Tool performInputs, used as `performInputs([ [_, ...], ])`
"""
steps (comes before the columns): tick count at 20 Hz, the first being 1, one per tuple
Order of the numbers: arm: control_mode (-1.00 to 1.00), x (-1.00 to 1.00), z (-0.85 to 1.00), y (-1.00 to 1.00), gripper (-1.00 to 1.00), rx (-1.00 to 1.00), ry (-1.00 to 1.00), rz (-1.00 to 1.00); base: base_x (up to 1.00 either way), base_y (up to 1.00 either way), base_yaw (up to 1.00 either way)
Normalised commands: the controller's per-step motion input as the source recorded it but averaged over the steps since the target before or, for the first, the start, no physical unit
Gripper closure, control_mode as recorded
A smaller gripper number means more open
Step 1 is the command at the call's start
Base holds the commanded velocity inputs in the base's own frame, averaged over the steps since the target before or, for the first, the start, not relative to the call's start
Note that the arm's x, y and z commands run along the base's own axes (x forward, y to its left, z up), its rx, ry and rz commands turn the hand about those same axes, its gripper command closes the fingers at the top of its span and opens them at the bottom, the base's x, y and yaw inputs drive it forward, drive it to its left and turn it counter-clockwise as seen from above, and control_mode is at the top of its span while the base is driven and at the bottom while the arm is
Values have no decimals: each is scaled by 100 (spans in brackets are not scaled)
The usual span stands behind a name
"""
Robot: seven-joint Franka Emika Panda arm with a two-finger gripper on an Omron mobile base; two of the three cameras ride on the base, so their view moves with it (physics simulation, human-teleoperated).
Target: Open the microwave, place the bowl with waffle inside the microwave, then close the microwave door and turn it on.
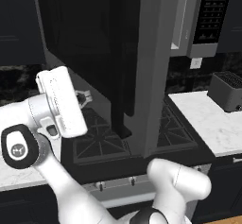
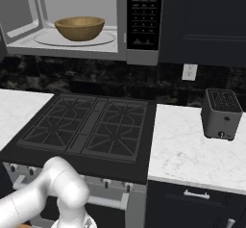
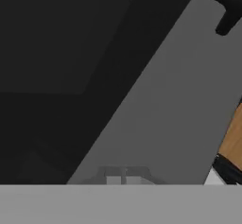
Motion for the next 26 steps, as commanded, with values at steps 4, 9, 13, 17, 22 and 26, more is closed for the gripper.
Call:
performInputs([
  [4, -100, 11, 47, -100, 100, 0, -10, 0, 0, 0, 0],
  [9, -100, 41, 18, -97, 100, 0, -2, 4, 0, 0, 0],
  [13, -100, 73, 6, -61, 100, 4, -1, 23, 0, 0, 0],
  [17, -100, 67, 21, -41, 100, 13, 0, 42, 0, 0, 0],
  [22, -100, 35, 3, -22, 100, 10, 6, 73, 0, 0, 0],
  [26, -100, 79, 0, -10, 100, 10, 19, 71, 0, 0, 0],
])
